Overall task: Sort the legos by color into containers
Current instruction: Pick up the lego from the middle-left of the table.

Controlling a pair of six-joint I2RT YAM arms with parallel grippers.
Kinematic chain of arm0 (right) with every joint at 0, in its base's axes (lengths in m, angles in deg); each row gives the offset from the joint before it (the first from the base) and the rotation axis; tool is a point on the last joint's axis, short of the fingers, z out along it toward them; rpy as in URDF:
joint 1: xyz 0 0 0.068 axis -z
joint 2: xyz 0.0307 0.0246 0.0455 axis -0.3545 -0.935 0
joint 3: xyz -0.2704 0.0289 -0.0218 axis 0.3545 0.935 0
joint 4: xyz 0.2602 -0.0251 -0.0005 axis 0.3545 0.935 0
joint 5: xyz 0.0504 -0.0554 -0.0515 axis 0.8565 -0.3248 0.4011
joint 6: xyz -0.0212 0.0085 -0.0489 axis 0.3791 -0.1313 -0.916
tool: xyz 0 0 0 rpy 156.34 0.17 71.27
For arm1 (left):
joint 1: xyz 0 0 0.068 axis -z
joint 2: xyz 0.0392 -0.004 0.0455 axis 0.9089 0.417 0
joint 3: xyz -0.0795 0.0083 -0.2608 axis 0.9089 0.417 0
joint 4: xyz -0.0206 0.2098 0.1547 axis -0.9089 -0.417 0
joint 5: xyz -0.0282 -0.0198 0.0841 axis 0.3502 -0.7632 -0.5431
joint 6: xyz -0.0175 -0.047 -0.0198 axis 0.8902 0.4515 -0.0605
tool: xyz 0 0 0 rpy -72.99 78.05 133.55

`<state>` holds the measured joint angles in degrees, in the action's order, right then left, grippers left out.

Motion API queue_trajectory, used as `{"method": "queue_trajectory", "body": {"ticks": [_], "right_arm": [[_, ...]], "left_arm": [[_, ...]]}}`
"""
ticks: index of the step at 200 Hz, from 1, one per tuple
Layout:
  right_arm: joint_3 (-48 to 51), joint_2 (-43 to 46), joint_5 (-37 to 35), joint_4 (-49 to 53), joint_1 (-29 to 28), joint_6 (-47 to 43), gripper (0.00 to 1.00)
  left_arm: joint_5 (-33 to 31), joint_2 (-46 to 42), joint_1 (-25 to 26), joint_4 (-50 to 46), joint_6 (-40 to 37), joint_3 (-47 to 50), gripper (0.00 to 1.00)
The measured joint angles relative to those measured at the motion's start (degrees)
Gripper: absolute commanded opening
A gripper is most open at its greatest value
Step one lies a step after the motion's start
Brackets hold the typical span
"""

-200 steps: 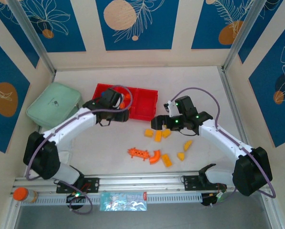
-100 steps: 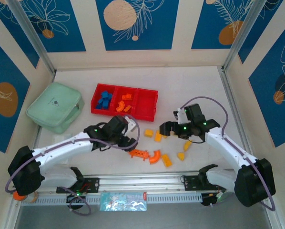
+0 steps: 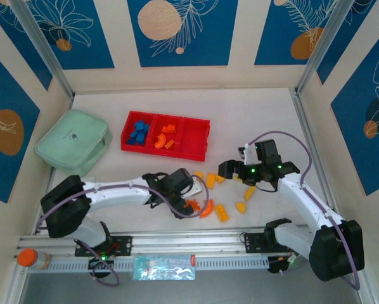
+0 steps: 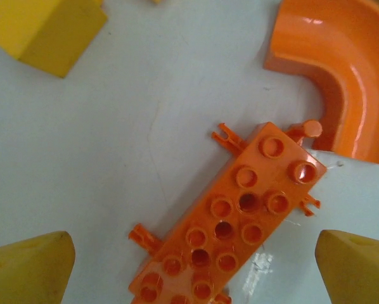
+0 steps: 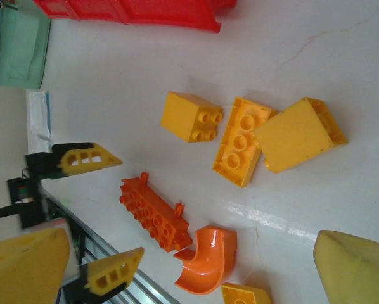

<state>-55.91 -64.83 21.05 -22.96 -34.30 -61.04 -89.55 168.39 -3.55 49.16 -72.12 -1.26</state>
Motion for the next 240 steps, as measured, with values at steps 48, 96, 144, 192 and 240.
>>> {"method": "queue_trajectory", "body": {"ticks": [48, 96, 144, 192, 240], "right_arm": [[0.3, 0.0, 1.1, -0.3, 0.4, 0.0, 0.99], [0.3, 0.0, 1.2, -0.3, 1.0, 0.0, 0.99], [0.3, 0.0, 1.4, -0.3, 1.2, 0.0, 0.99], [0.3, 0.0, 1.9, -0.4, 1.2, 0.0, 0.99], [0.3, 0.0, 2.4, -0.4, 1.3, 0.0, 0.99]], "left_arm": [[-2.0, 6.0, 0.0, -0.1, -3.2, -3.2, 0.95], [-2.8, 9.6, 0.3, -2.4, -4.1, -6.3, 0.78], [-1.6, 10.1, 0.7, -3.0, -3.9, -6.7, 0.61], [-0.5, 11.5, 0.6, -5.3, -3.6, -8.6, 0.39], [-0.3, 11.9, 0.5, -7.1, -3.1, -9.7, 0.24]]}}
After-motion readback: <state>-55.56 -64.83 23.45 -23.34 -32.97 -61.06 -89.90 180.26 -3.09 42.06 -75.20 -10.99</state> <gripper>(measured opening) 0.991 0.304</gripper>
